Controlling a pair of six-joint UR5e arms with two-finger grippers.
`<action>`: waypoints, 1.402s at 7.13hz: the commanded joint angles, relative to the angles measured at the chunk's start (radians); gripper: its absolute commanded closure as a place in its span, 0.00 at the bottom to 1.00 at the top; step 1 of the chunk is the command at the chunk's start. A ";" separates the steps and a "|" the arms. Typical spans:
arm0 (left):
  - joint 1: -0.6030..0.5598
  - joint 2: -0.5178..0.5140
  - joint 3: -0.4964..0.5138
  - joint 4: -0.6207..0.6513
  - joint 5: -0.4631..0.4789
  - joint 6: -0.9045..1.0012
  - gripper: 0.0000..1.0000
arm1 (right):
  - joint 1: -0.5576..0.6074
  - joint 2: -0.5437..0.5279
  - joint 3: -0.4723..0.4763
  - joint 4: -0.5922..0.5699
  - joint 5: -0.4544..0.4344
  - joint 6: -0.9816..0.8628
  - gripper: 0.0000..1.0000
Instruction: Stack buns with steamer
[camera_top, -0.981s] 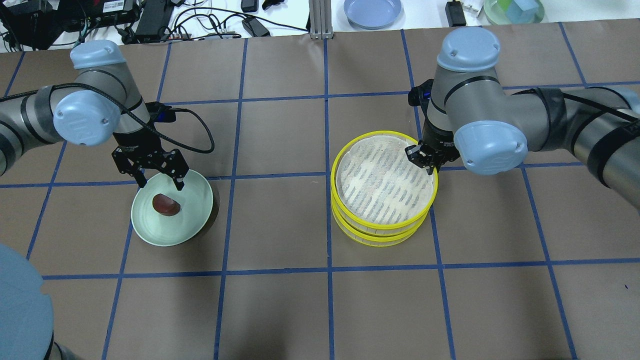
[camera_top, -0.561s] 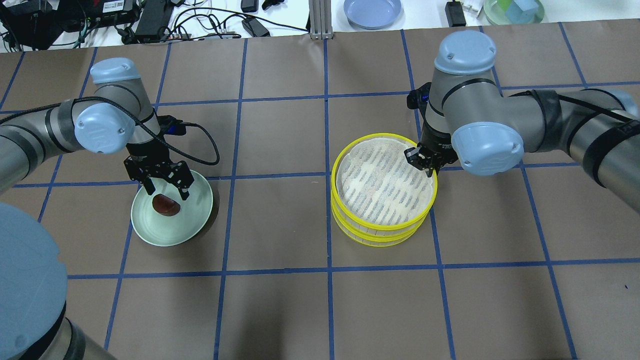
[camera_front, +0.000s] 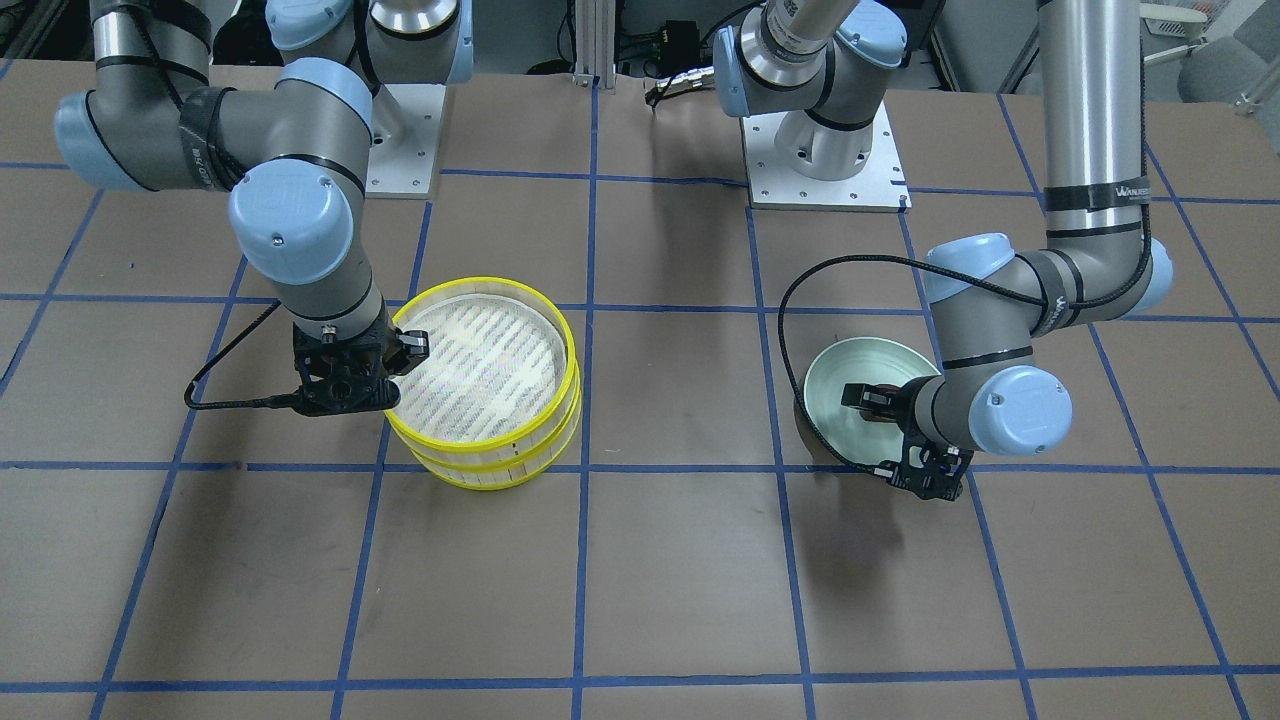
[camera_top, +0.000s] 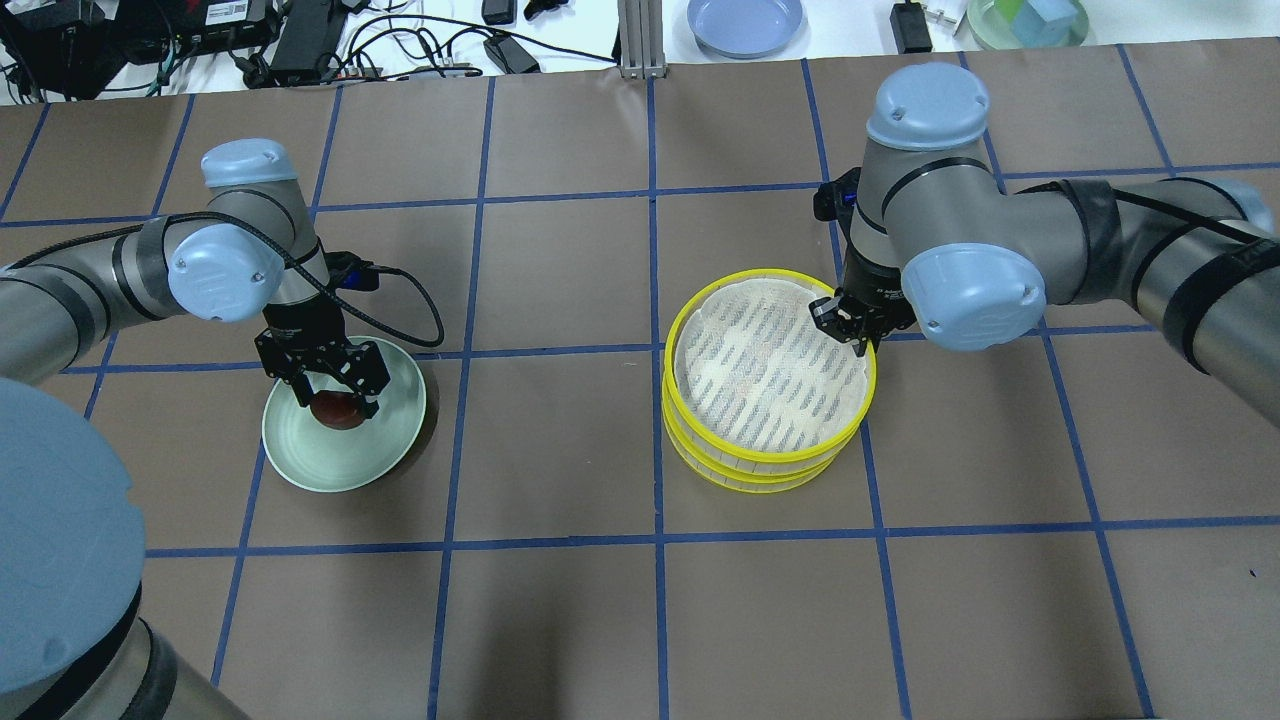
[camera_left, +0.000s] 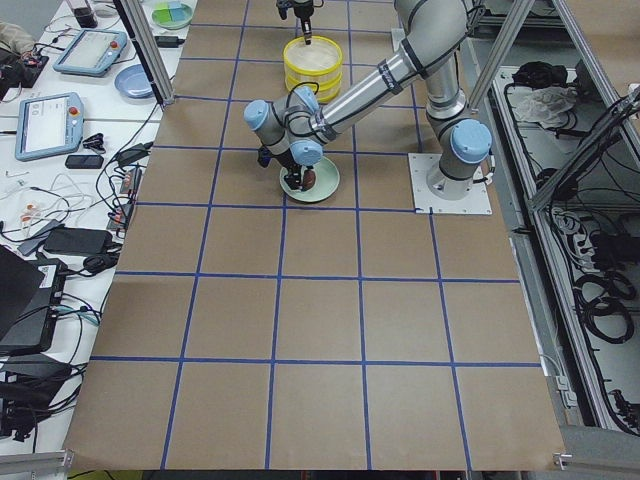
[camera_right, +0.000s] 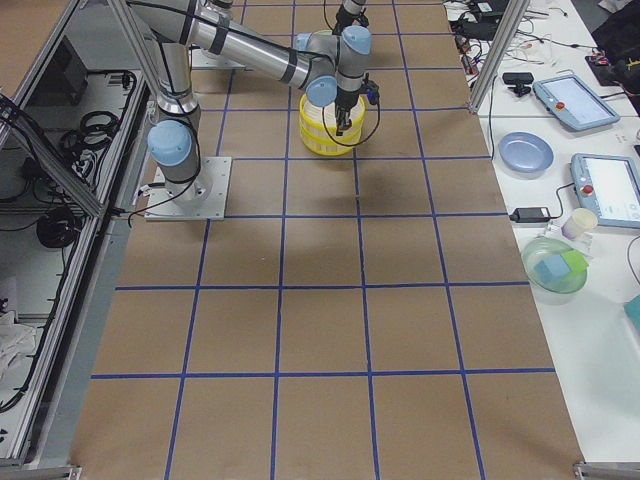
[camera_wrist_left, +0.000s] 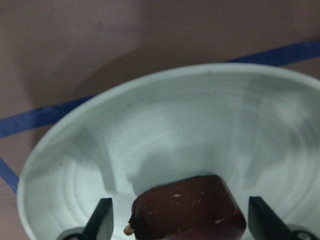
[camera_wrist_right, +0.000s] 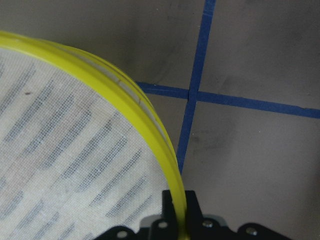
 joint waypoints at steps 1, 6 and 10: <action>0.000 -0.001 0.001 0.005 -0.005 0.000 0.99 | 0.003 0.000 0.000 0.002 -0.002 0.004 1.00; -0.024 0.080 0.121 -0.078 -0.121 -0.133 1.00 | 0.004 0.000 0.000 0.046 -0.005 0.010 0.94; -0.191 0.192 0.235 -0.140 -0.243 -0.505 1.00 | 0.004 -0.002 -0.015 0.037 0.010 0.019 0.02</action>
